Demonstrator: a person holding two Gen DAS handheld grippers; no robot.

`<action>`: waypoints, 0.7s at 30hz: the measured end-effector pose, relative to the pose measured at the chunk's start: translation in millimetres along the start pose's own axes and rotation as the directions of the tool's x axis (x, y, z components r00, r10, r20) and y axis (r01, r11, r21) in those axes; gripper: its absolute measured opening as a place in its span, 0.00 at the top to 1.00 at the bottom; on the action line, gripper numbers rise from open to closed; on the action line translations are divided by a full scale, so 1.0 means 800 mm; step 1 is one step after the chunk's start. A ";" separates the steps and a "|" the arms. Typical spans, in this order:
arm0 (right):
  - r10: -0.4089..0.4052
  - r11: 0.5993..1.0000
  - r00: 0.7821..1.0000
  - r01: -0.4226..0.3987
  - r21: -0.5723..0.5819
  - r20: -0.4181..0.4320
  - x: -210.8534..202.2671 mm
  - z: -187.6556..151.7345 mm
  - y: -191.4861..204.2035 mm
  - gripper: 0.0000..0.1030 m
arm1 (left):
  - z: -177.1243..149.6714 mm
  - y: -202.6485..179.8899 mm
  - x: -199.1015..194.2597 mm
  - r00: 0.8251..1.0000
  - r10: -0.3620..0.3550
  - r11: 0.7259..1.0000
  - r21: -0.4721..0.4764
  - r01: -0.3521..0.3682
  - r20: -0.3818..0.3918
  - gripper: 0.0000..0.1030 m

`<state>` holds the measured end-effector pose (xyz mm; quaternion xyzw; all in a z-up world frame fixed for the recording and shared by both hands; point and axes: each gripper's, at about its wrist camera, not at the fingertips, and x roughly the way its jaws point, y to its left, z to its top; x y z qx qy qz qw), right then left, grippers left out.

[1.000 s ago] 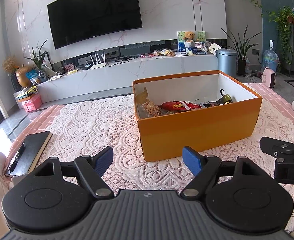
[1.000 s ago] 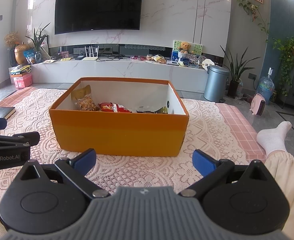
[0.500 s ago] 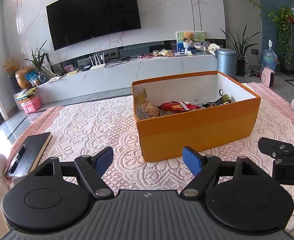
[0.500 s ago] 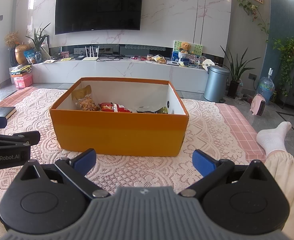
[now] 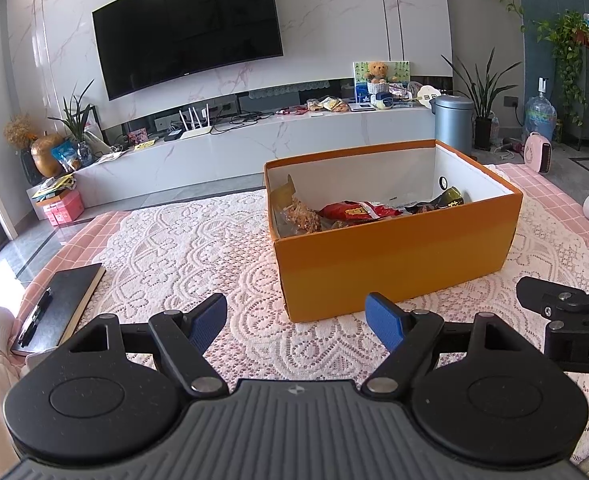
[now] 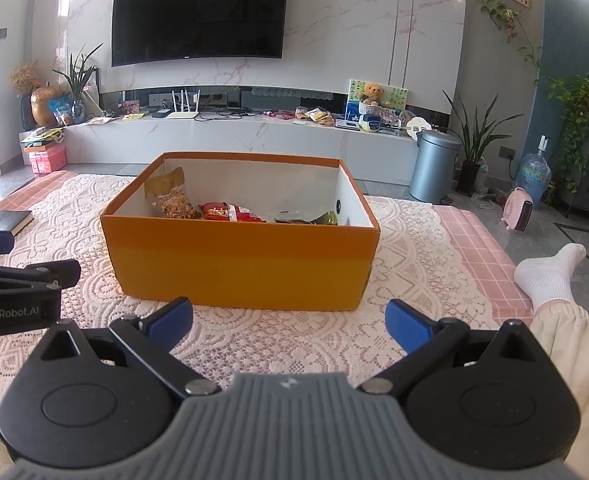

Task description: Organize snacks

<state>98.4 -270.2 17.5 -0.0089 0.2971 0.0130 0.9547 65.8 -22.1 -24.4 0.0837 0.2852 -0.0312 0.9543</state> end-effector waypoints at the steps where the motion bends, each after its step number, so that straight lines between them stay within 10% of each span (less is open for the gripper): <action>1: 0.000 1.000 1.000 0.000 0.000 0.000 0.000 0.000 0.000 0.04 | 0.000 0.000 0.000 1.000 -0.001 1.000 0.000 0.001 0.000 0.10; 21: 0.004 1.000 1.000 -0.004 -0.001 -0.008 0.002 -0.004 0.000 0.04 | -0.003 0.002 0.000 1.000 -0.003 1.000 0.001 0.003 -0.005 0.10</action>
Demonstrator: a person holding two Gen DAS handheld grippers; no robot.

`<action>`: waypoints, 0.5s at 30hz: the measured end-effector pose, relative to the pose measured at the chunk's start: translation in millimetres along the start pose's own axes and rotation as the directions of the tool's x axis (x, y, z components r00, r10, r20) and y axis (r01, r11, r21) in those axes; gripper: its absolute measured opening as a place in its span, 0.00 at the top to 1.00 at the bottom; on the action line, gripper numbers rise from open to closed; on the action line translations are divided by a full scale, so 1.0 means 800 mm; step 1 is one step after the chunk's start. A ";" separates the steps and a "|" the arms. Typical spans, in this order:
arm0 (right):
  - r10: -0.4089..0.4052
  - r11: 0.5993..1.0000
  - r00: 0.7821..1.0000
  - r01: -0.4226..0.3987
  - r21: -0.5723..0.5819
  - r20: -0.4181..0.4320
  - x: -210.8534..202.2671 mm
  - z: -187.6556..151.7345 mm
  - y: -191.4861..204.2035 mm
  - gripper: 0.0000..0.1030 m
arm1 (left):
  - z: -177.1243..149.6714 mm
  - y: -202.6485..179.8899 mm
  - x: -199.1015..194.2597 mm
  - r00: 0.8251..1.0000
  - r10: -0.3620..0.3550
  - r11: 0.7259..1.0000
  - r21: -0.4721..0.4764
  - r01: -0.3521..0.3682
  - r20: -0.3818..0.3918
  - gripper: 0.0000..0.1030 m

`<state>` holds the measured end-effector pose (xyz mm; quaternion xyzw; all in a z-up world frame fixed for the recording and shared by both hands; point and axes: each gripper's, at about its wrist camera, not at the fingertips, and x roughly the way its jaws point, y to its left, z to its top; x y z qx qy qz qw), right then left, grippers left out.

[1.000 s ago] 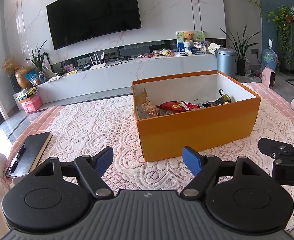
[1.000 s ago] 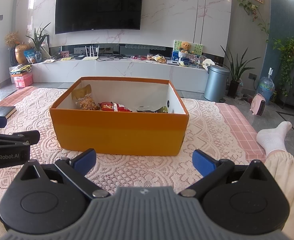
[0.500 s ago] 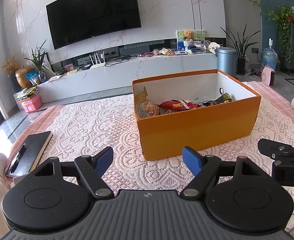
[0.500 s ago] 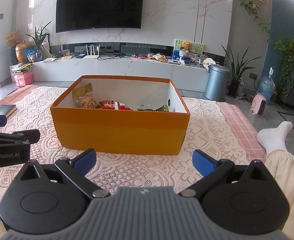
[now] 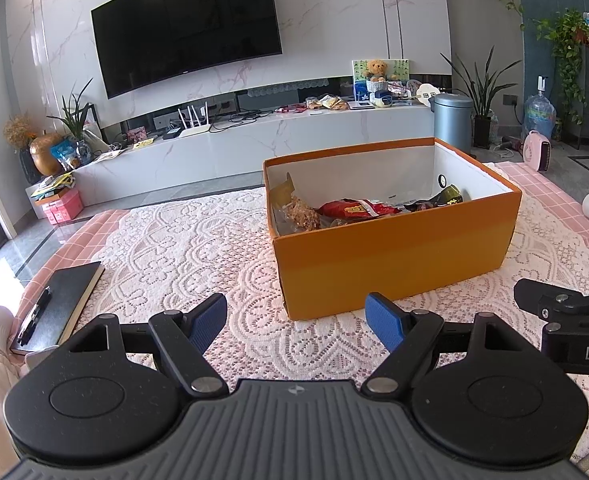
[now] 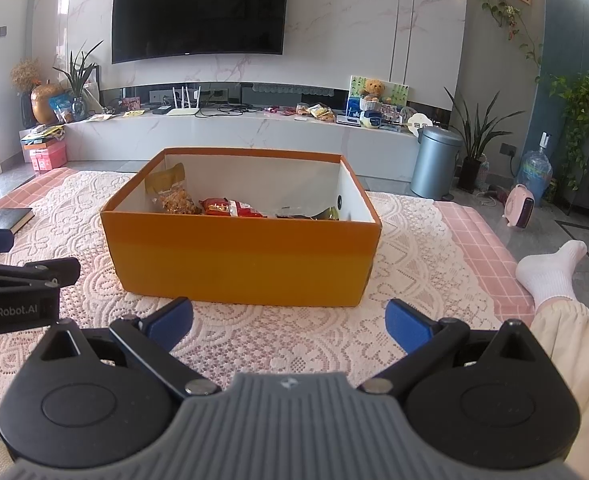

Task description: Organize snacks

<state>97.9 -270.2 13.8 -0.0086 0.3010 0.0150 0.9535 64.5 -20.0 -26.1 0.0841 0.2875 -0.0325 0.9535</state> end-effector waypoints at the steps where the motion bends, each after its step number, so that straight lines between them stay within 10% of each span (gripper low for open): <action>1: 0.000 1.000 1.000 0.000 0.000 0.000 0.000 0.000 0.000 0.04 | 0.000 0.000 0.000 1.000 0.000 1.000 0.000 0.000 0.000 0.10; 15: 0.001 1.000 1.000 -0.001 -0.004 -0.005 0.001 -0.003 0.001 0.04 | -0.001 0.000 0.000 1.000 -0.009 1.000 0.008 0.009 0.004 0.10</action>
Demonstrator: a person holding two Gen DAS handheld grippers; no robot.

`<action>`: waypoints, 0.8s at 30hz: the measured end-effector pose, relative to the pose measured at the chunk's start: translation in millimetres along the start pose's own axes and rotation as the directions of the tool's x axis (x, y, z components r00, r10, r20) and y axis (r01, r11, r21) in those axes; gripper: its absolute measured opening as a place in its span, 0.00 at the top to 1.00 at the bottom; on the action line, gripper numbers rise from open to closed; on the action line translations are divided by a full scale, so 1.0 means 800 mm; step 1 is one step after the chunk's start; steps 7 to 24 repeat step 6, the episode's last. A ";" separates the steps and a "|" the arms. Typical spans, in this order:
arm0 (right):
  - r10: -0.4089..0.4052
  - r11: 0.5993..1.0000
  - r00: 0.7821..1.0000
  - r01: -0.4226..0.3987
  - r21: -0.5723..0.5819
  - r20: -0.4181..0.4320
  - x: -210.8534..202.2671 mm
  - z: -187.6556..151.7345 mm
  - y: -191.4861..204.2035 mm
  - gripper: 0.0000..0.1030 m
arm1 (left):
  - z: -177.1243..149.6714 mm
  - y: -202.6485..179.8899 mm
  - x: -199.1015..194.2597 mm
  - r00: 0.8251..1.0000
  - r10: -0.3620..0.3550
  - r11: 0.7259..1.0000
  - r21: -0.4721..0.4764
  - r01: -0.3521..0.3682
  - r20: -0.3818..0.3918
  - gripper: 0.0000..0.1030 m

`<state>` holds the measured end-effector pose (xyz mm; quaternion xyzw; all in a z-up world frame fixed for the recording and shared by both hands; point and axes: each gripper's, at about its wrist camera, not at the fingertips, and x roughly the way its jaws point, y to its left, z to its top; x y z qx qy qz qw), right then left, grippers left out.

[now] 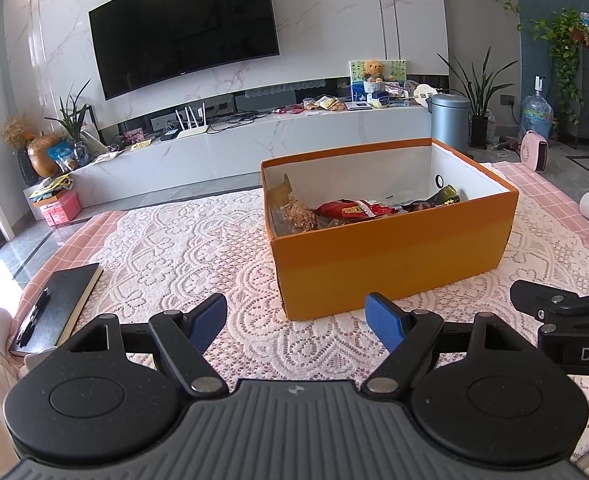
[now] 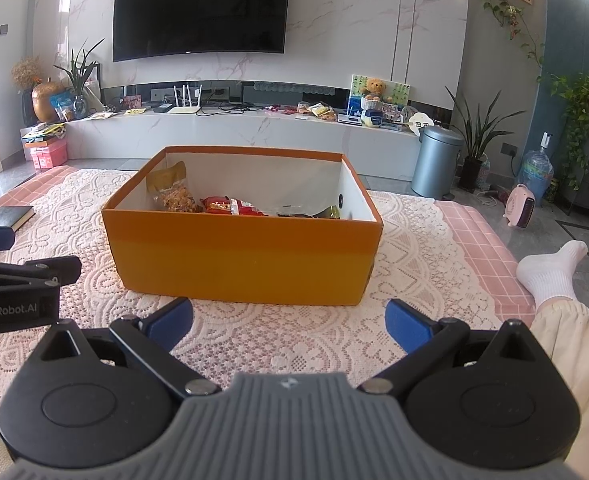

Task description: Organize snacks

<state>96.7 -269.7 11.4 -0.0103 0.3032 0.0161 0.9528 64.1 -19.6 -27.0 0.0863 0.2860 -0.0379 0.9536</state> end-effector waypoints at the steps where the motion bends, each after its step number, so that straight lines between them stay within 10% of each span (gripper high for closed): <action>1: 0.000 1.000 1.000 0.000 0.000 0.000 0.000 0.000 0.000 0.04 | 0.001 0.000 0.000 1.000 0.000 1.000 0.001 0.000 0.001 0.10; 24: 0.000 1.000 1.000 0.000 0.001 0.000 0.000 0.000 0.000 0.04 | 0.003 0.002 -0.001 1.000 -0.002 1.000 0.001 0.002 0.002 0.10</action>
